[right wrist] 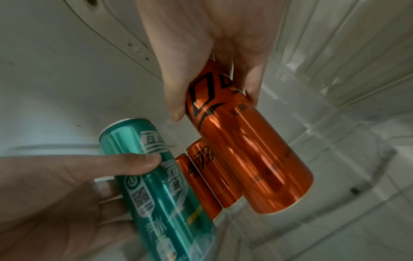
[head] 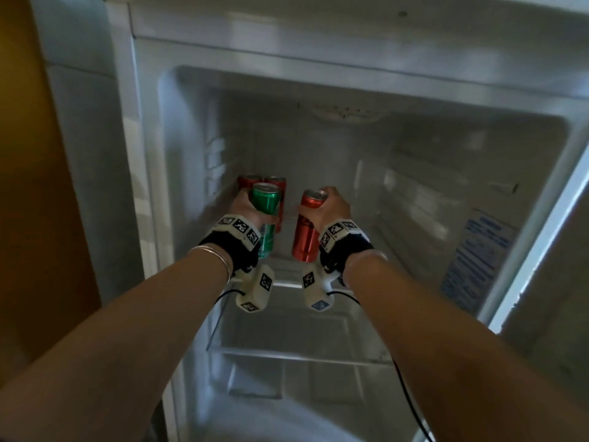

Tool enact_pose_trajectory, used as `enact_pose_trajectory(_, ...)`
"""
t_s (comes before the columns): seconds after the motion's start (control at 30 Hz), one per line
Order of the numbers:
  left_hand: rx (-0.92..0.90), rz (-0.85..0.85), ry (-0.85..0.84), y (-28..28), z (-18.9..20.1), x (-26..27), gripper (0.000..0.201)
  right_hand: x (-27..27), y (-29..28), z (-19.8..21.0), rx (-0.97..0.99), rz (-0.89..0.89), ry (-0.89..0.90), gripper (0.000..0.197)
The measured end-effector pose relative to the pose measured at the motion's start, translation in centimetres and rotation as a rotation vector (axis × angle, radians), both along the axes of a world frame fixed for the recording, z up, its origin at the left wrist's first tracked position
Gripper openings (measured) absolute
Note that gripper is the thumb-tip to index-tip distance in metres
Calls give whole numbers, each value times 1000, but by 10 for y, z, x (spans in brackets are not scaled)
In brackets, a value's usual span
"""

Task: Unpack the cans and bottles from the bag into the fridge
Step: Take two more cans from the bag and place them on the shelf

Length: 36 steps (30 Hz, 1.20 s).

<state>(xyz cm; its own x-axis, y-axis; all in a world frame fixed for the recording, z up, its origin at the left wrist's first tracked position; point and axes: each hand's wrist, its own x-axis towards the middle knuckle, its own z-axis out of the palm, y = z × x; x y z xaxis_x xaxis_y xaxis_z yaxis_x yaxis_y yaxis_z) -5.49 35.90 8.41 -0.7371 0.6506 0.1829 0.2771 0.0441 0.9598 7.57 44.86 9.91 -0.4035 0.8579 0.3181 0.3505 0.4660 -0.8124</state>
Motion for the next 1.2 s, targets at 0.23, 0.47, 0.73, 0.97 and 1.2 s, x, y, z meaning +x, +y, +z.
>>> enact_pose_trajectory(0.23, -37, -16, 10, 21, -8, -22, 69, -28, 22, -8, 27, 14, -71, 55)
enact_pose_trajectory(0.47, 2, 62, 75, 31, -8, -35, 72, -53, 32, -9, -33, 89, -77, 73)
enact_pose_trajectory(0.73, -78, 167, 440, 38, 10, -39, 41, -56, 48, -10, -45, 107, -233, 88)
enact_pose_trajectory(0.97, -75, 257, 468, 35, 11, -48, 30, -67, 66, -8, -53, 57, -307, 87)
enact_pose_trajectory(1.2, -115, 267, 474, 41, 15, -54, 31, -82, 91, -6, -105, 17, -303, 80)
